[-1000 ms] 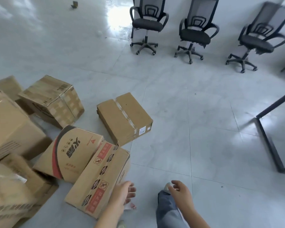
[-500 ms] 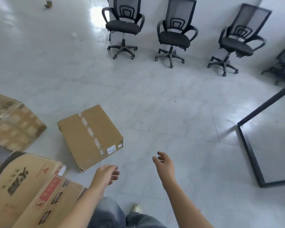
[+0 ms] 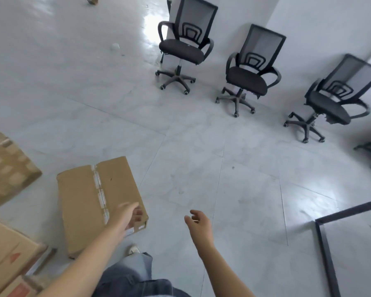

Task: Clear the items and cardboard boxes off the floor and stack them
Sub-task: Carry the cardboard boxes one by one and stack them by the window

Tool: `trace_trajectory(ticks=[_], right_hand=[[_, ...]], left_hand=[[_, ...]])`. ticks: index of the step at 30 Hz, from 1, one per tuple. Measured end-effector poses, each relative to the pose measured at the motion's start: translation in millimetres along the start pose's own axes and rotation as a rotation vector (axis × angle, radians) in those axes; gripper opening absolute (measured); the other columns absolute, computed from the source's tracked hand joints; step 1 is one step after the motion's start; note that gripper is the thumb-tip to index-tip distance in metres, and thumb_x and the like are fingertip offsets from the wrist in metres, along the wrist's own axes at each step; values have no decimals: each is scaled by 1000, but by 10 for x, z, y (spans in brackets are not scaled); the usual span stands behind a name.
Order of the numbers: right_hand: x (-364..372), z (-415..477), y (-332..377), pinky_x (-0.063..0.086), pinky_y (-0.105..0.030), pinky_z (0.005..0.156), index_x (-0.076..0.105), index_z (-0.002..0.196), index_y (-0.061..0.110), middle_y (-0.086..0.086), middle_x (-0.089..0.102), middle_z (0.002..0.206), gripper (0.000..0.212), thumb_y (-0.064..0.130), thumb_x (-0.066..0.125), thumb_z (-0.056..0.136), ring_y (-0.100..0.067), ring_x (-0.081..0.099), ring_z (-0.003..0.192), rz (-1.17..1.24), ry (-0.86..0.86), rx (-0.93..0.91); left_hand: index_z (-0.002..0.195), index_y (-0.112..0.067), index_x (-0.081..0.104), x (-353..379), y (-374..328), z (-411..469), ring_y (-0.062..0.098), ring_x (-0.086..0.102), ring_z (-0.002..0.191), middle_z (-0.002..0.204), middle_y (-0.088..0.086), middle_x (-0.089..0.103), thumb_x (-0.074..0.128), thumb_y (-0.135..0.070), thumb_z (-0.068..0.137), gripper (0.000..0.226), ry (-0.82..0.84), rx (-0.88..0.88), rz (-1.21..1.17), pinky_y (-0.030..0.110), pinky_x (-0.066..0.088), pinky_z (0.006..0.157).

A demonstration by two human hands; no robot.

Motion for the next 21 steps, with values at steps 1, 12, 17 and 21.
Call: trace_trajectory(ticks=[1,12,17,21], right_hand=[[10,157,157,42,-25,88,51,128,14,-5,53,123,38,23,53,91,-15,52,108,-10,-2,-10],[607,1411,1252,46,-33,95,53,126,11,-6,57,121,38,22,55,90,-18,53,111,-162,146,-105],[1132,2107,1732,44,-25,88,53,127,10,-6,58,120,38,21,54,90,-18,54,111,-279,350,-173],[1557,2818,2384,43,-27,91,52,127,14,-4,56,123,37,23,53,91,-16,53,112,-385,543,-323]], left_hand=[[79,-5,57,41,-207,103,19,55,54,70,10,60,47,-9,95,19,7,26,-11,24,39,49],[80,-5,58,-259,-952,961,21,55,59,71,10,62,47,-10,96,20,-137,-44,-163,26,36,54],[77,-7,56,-604,-1308,1392,19,53,56,70,9,59,46,-10,96,21,-395,-37,-360,26,33,50],[74,-6,54,-600,-1496,1685,21,51,58,69,10,57,45,-7,95,23,-586,-73,-538,25,31,52]])
Point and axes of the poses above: each hand's wrist, its own z-axis towards the middle knuckle, its own x-axis out of the palm, y = z × x, the point moved 6 cm from there along z, towards the middle knuckle
